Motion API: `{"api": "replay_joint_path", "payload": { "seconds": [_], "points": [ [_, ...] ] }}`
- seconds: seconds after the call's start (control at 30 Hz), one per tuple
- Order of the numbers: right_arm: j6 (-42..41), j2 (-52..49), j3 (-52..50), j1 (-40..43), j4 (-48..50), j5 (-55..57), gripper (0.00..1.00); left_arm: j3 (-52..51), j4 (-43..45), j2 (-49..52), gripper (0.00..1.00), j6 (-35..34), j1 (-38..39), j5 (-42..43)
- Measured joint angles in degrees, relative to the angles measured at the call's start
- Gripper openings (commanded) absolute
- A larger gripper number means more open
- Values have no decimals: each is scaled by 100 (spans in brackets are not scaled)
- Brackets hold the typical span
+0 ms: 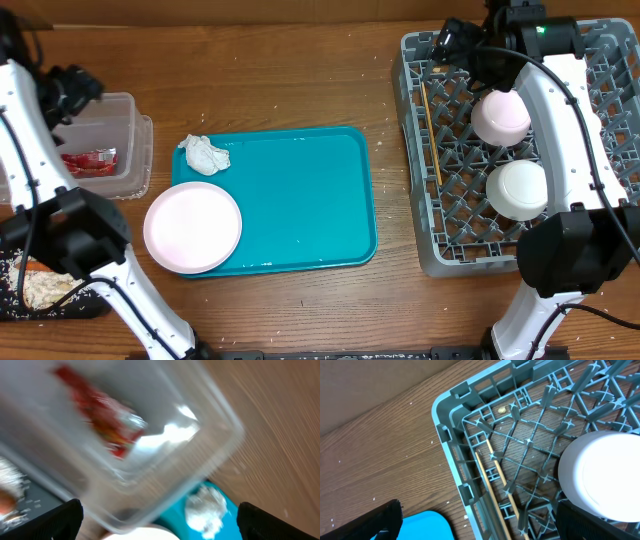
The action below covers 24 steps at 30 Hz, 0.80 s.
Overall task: Sort waste into correct bins and load items into the dishwasher
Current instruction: 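Carry the wrapper into the clear plastic bin and release it, then move the left gripper to the crumpled tissue and grasp it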
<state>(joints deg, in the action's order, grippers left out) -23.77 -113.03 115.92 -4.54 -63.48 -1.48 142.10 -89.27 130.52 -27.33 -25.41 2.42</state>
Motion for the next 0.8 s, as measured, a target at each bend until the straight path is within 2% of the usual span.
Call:
{"api": "replay_joint_path", "payload": {
  "seconds": [0.23,0.3,0.47,0.6,0.8],
  "points": [
    [0,0,0,0,0,0,100,0,-39,0,100,662,1200,345],
    [-2,0,0,0,-2,0,100,0,-164,0,100,691,1705,334],
    [0,0,0,0,-2,0,100,-24,-326,0,100,562,2310,35],
    [0,0,0,0,2,0,100,-293,-444,0,100,348,2579,-243],
    [2,0,0,0,0,2,100,-1067,-323,0,100,341,2564,-446]
  ]
}}
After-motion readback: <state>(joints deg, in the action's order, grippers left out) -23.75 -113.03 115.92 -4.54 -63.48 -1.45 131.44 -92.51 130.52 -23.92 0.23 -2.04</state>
